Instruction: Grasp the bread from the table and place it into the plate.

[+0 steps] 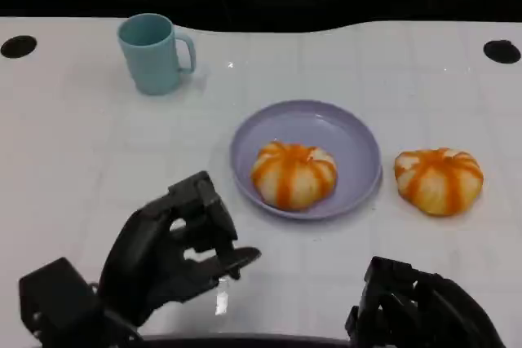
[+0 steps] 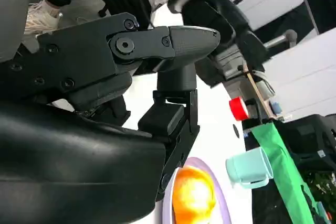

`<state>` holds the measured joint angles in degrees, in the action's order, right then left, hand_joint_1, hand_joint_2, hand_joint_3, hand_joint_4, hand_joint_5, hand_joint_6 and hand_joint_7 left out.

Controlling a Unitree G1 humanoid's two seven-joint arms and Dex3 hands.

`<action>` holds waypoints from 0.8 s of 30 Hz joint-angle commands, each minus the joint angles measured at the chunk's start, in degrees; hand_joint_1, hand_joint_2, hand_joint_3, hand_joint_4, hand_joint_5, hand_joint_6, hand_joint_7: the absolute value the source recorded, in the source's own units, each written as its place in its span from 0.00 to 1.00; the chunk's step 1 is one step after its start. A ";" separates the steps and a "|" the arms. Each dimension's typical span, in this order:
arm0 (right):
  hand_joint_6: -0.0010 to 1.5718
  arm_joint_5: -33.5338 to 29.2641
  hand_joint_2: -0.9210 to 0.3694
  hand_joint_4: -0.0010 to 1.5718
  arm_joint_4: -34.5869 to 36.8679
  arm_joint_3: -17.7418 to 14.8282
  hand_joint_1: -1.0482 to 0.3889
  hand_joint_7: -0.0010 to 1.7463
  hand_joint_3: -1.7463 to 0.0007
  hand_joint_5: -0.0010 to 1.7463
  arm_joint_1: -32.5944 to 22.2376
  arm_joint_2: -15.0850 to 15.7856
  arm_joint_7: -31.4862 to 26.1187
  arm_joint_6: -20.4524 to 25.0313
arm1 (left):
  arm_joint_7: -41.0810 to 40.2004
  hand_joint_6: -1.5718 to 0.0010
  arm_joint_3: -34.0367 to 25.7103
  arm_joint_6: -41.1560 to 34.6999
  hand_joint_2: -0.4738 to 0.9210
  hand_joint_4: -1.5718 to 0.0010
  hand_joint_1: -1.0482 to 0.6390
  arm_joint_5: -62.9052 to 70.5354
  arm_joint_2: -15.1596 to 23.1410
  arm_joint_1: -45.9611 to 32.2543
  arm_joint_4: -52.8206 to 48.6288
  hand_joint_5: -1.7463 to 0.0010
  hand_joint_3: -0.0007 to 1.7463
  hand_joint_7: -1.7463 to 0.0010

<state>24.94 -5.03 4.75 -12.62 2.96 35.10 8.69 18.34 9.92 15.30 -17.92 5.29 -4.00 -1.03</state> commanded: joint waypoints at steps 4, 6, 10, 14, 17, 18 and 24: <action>0.48 0.33 0.00 0.53 -0.35 -0.30 0.25 0.77 0.85 0.92 -0.24 0.71 0.18 -0.24 | 2.94 0.60 -1.40 -9.12 0.98 0.49 0.54 -6.09 -0.88 -6.24 5.96 0.00 0.02 0.00; 0.48 0.66 0.00 0.53 -0.42 -0.46 0.24 0.77 0.85 0.92 -0.19 0.72 0.10 0.26 | 4.19 0.60 -1.83 -9.45 0.99 0.49 0.55 -6.80 -1.23 -6.89 5.75 0.00 0.02 0.00; 0.49 0.52 0.00 0.54 -0.74 -0.62 0.24 0.77 0.85 0.92 -0.32 0.98 -0.10 0.49 | 5.35 0.61 -2.35 -10.55 0.99 0.49 0.55 -7.16 -1.44 -7.37 5.65 0.00 0.03 0.00; 0.49 0.36 0.00 0.54 -0.16 -0.96 0.24 0.78 0.85 0.92 -0.10 1.22 0.24 -0.13 | 6.69 0.61 -3.02 -11.52 1.00 0.48 0.57 -7.33 -1.56 -7.34 5.03 0.00 0.04 0.00; 0.48 0.38 0.00 0.53 0.61 -1.30 0.24 0.78 0.86 0.93 0.19 1.37 0.52 -0.20 | 8.02 0.61 -3.59 -12.06 0.99 0.48 0.57 -7.51 -1.56 -7.18 4.22 0.00 0.04 0.00; 0.48 0.41 0.00 0.53 0.66 -1.40 0.24 0.78 0.86 0.93 0.22 1.42 0.54 -0.12 | 8.08 0.61 -3.64 -12.35 0.99 0.48 0.57 -7.28 -1.59 -7.23 4.37 0.00 0.04 0.00; 0.48 0.21 0.00 0.54 0.50 -1.61 0.24 0.79 0.85 0.93 -0.06 1.69 0.94 -0.83 | 9.37 0.61 -3.95 -14.48 0.98 0.48 0.55 -8.06 -1.74 -7.57 5.19 0.00 0.04 0.00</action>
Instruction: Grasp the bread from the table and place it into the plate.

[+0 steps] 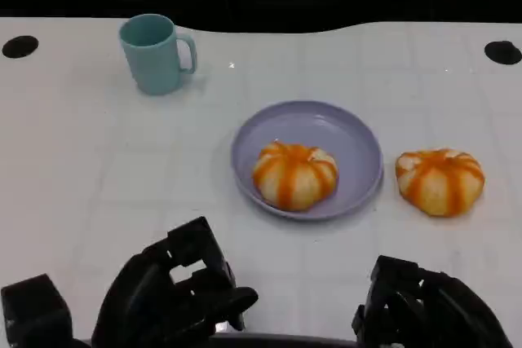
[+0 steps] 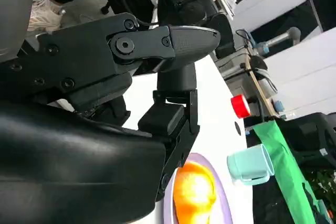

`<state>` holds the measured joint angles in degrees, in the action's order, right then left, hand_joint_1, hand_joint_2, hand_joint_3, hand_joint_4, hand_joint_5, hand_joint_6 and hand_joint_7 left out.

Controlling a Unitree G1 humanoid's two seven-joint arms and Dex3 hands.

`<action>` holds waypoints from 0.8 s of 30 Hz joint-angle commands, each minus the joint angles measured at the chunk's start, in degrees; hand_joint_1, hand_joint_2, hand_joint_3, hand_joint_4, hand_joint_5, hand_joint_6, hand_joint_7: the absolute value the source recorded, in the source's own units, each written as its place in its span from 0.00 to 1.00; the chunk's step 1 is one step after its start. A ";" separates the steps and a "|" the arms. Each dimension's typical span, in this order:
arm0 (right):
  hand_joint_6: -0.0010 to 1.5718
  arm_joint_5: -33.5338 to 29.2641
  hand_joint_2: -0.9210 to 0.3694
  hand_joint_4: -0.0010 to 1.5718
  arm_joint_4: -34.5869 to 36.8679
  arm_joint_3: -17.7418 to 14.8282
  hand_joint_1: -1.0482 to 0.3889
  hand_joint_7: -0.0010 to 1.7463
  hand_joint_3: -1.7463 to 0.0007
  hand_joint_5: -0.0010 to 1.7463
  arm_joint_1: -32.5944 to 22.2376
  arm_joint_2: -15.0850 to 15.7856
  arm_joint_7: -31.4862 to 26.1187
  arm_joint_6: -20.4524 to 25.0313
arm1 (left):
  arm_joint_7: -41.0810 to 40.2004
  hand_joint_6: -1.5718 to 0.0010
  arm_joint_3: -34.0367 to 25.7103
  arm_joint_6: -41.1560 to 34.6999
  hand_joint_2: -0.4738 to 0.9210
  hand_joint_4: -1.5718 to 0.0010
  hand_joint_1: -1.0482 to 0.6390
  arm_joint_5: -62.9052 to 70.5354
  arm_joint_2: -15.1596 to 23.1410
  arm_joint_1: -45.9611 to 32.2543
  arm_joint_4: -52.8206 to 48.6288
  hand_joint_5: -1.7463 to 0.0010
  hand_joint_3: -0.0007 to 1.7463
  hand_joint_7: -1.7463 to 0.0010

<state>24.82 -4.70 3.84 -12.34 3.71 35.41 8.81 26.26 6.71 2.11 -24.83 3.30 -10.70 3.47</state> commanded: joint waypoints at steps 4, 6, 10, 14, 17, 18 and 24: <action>0.48 0.65 0.00 0.53 0.45 -1.08 0.24 0.78 0.85 0.92 -0.50 0.99 1.29 -1.61 | 1.80 0.61 -0.86 -2.20 0.97 0.49 0.55 -1.26 0.04 -1.23 1.01 0.00 0.04 0.00; 0.47 0.68 0.00 0.53 0.58 -1.20 0.24 0.78 0.85 0.92 -0.53 1.01 1.53 -1.81 | 1.75 0.61 -0.86 -2.49 0.97 0.49 0.55 -1.07 -0.02 -1.44 1.20 0.00 0.04 0.00; 0.47 0.98 0.00 0.53 0.58 -1.41 0.24 0.78 0.84 0.92 -0.60 0.95 1.79 -1.68 | 1.43 0.61 -0.76 -2.90 0.96 0.49 0.55 -0.66 -0.27 -1.94 1.64 0.00 0.04 0.00; 0.47 0.90 0.00 0.53 0.41 -1.48 0.24 0.77 0.84 0.92 -0.75 0.98 1.68 -1.75 | 1.60 0.61 -0.71 -2.96 0.95 0.49 0.54 -0.53 -0.49 -2.10 1.72 0.00 0.05 0.00; 0.48 1.07 0.00 0.53 0.32 -1.68 0.24 0.77 0.85 0.92 -0.67 1.00 1.56 -1.48 | 1.15 0.61 -0.65 -3.41 0.95 0.49 0.55 -0.39 -0.68 -2.19 1.82 0.00 0.05 0.00; 0.48 1.01 0.00 0.53 0.23 -1.70 0.24 0.77 0.85 0.92 -0.65 1.01 1.46 -1.47 | 1.24 0.61 -0.57 -3.33 0.95 0.49 0.55 -0.21 -0.66 -2.15 1.71 0.00 0.05 0.00; 0.48 0.51 0.00 0.54 0.51 -1.71 0.24 0.77 0.84 0.93 -0.28 0.94 1.47 -1.78 | 1.99 0.61 -0.94 -3.45 0.95 0.49 0.55 -0.52 -1.11 -1.36 0.73 0.00 0.07 0.00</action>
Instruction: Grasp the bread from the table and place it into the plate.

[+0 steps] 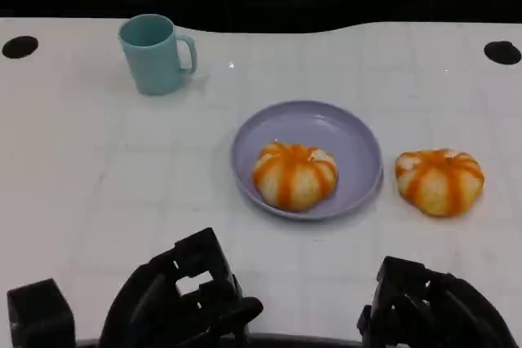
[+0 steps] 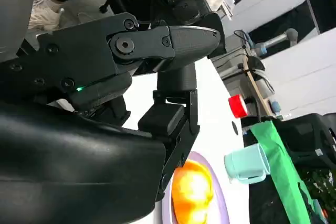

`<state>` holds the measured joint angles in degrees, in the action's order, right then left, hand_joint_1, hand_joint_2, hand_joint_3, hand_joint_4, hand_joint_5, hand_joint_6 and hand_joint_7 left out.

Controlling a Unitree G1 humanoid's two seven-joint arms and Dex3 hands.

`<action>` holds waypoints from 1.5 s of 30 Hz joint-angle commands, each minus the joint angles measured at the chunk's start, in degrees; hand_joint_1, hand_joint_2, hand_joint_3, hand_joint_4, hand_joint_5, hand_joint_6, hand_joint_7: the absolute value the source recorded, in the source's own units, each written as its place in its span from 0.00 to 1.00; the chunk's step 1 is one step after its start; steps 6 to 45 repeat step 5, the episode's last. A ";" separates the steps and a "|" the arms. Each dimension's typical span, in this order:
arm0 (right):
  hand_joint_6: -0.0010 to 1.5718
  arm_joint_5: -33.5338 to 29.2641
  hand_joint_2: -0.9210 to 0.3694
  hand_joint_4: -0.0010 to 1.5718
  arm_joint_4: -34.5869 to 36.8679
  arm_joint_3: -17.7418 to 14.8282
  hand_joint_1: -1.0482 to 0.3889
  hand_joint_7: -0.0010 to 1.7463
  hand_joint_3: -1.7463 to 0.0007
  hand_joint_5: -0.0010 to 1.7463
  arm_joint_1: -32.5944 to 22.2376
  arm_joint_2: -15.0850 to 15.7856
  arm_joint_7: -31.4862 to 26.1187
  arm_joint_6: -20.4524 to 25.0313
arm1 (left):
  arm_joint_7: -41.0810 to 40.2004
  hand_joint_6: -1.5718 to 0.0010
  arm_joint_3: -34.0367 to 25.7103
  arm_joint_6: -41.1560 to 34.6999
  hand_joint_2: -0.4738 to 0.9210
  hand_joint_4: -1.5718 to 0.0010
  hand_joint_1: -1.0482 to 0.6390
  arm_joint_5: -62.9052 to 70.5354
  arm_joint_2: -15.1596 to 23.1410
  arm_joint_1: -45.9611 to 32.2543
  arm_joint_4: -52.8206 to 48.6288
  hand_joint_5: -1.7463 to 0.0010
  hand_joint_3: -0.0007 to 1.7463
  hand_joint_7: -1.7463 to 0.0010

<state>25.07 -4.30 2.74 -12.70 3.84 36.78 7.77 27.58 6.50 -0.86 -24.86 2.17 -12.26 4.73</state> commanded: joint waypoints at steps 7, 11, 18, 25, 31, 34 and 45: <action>0.48 0.22 0.00 0.54 0.37 -0.58 0.25 0.78 0.84 0.93 0.38 0.63 -0.32 -0.21 | 1.35 0.62 -1.56 -0.53 0.95 0.50 0.55 -0.94 -0.10 0.66 -1.04 0.00 0.08 0.00; 0.48 0.22 0.00 0.54 0.37 -0.58 0.25 0.78 0.84 0.93 0.38 0.63 -0.32 -0.21 | 1.35 0.62 -1.56 -0.53 0.95 0.50 0.55 -0.94 -0.10 0.66 -1.04 0.00 0.08 0.00; 0.48 0.22 0.00 0.54 0.37 -0.58 0.25 0.78 0.84 0.93 0.38 0.63 -0.32 -0.21 | 1.35 0.62 -1.56 -0.53 0.95 0.50 0.55 -0.94 -0.10 0.66 -1.04 0.00 0.08 0.00; 0.48 0.22 0.00 0.54 0.37 -0.58 0.25 0.78 0.84 0.93 0.38 0.63 -0.32 -0.21 | 1.35 0.62 -1.56 -0.53 0.95 0.50 0.55 -0.94 -0.10 0.66 -1.04 0.00 0.08 0.00; 0.48 0.22 0.00 0.54 0.37 -0.58 0.25 0.78 0.84 0.93 0.38 0.63 -0.32 -0.21 | 1.35 0.62 -1.56 -0.53 0.95 0.50 0.55 -0.94 -0.10 0.66 -1.04 0.00 0.08 0.00; 0.48 0.22 0.00 0.54 0.37 -0.58 0.25 0.78 0.84 0.93 0.38 0.63 -0.32 -0.21 | 1.35 0.62 -1.56 -0.53 0.95 0.50 0.55 -0.94 -0.10 0.66 -1.04 0.00 0.08 0.00; 0.48 0.22 0.00 0.54 0.37 -0.58 0.25 0.78 0.84 0.93 0.38 0.63 -0.32 -0.21 | 1.35 0.62 -1.56 -0.53 0.95 0.50 0.55 -0.94 -0.10 0.66 -1.04 0.00 0.08 0.00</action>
